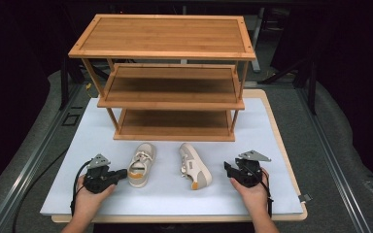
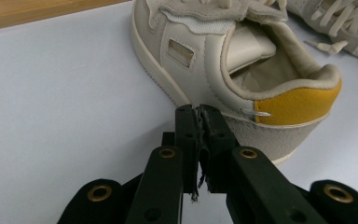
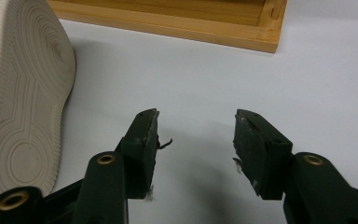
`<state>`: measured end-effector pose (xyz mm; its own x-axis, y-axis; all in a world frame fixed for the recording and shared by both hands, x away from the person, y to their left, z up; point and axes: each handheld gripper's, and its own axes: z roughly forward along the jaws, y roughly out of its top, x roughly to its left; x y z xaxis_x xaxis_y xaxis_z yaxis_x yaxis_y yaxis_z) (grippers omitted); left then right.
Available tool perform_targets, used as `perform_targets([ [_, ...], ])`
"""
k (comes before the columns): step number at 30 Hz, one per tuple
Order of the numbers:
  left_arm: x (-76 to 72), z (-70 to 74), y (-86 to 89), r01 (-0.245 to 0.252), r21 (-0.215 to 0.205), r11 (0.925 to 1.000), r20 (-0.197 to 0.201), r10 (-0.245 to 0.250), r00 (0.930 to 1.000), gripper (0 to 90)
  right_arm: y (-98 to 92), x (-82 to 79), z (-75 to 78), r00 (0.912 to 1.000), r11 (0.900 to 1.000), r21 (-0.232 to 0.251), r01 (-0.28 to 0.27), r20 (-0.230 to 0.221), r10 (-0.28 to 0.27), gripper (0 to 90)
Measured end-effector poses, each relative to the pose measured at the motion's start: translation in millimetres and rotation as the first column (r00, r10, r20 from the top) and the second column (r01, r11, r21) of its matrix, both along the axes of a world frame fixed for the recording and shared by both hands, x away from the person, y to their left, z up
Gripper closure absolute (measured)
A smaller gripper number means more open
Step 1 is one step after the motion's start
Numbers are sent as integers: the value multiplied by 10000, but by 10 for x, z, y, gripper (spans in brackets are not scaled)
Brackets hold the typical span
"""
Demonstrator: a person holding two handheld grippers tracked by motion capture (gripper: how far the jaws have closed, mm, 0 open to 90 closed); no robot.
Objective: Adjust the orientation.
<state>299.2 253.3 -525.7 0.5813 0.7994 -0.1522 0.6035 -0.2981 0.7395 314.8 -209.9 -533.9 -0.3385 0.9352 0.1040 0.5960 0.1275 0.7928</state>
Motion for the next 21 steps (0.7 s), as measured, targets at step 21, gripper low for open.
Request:
perform_targets([
  [21, -33, 41, 33, -208, -199, 9996, 265, 213, 9994, 825, 123, -137, 123, 9963, 9978, -35, -658, 545, 659, 650],
])
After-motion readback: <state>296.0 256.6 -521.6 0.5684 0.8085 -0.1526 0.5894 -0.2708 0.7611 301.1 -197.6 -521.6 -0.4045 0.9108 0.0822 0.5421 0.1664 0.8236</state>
